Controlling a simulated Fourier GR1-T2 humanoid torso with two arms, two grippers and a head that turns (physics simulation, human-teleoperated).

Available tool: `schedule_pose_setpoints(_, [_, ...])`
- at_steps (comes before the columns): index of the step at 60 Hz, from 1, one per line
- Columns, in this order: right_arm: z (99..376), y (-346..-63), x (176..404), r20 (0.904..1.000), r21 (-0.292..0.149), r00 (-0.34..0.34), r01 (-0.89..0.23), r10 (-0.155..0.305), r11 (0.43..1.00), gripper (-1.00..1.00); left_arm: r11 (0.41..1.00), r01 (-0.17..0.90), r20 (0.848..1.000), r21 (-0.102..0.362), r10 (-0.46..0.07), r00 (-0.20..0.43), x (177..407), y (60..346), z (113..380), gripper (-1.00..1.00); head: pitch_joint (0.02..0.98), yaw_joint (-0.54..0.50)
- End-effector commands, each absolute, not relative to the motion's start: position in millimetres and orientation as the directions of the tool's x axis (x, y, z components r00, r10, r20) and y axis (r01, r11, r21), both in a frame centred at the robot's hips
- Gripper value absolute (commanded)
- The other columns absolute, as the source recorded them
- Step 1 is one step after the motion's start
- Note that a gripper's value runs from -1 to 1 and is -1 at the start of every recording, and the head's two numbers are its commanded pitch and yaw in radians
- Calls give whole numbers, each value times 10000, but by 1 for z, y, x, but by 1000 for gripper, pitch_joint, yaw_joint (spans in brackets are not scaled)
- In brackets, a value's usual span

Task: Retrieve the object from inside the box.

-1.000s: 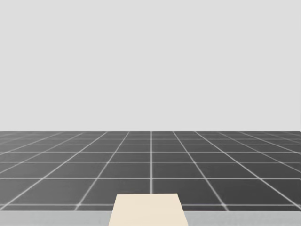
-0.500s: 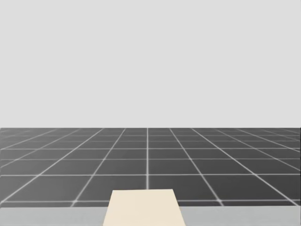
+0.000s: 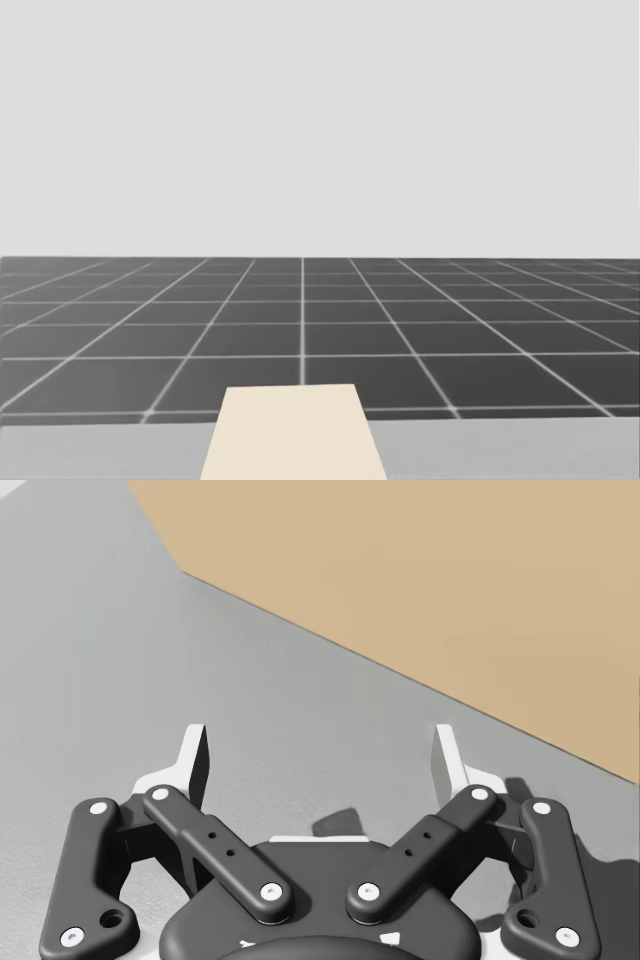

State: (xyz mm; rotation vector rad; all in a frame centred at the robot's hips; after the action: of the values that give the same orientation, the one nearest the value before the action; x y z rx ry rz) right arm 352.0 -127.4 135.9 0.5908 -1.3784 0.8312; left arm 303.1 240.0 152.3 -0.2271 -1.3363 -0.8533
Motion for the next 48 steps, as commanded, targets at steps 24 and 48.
schedule_pose_setpoints(24, [103, -94, 392, 9757, -359, 1053, -7878, 1919, 6149, -1000, 6662, 6629, 9005, 3416, -4339, -280, 302, 240, 149, -1000, 139, -58])
schedule_pose_setpoints(48, [105, -70, 404, 9727, -567, 938, -7905, 2121, 6098, -87, 6556, 6652, 8950, 3573, -4439, -432, 301, 241, 149, -1000, 145, -56])
